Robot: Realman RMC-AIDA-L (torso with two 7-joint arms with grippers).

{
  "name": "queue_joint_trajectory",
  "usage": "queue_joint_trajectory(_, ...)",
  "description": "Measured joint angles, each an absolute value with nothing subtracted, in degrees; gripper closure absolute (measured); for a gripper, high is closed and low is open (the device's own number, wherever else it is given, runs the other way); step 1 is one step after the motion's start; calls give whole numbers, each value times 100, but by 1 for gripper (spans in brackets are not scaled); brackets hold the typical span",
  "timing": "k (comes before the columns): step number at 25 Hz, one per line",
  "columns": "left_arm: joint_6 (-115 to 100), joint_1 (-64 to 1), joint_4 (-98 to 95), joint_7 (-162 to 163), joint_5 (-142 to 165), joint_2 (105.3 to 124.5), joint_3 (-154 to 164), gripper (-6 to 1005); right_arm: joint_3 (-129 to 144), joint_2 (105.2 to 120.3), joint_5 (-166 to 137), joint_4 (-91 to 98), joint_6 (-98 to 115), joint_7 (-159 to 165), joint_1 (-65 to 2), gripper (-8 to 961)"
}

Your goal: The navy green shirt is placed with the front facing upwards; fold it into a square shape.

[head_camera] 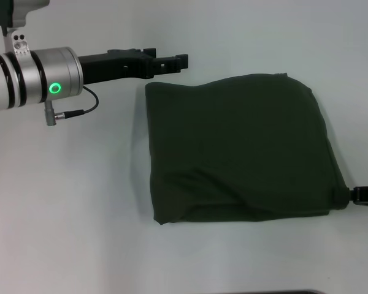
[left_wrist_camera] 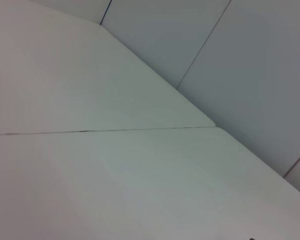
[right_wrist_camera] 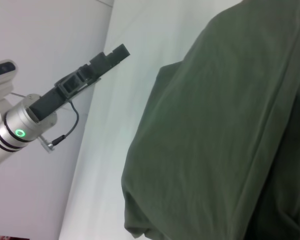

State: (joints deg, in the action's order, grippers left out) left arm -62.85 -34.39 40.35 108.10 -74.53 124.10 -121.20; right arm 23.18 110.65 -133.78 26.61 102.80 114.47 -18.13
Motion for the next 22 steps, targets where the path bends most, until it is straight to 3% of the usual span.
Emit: queue_joint_trajectory(22, -6353, -3454, 4030, 10819, -7427, 12390, -11992, 65, 2300, 11074, -13722, 2677, 9822, 11543, -1829, 940)
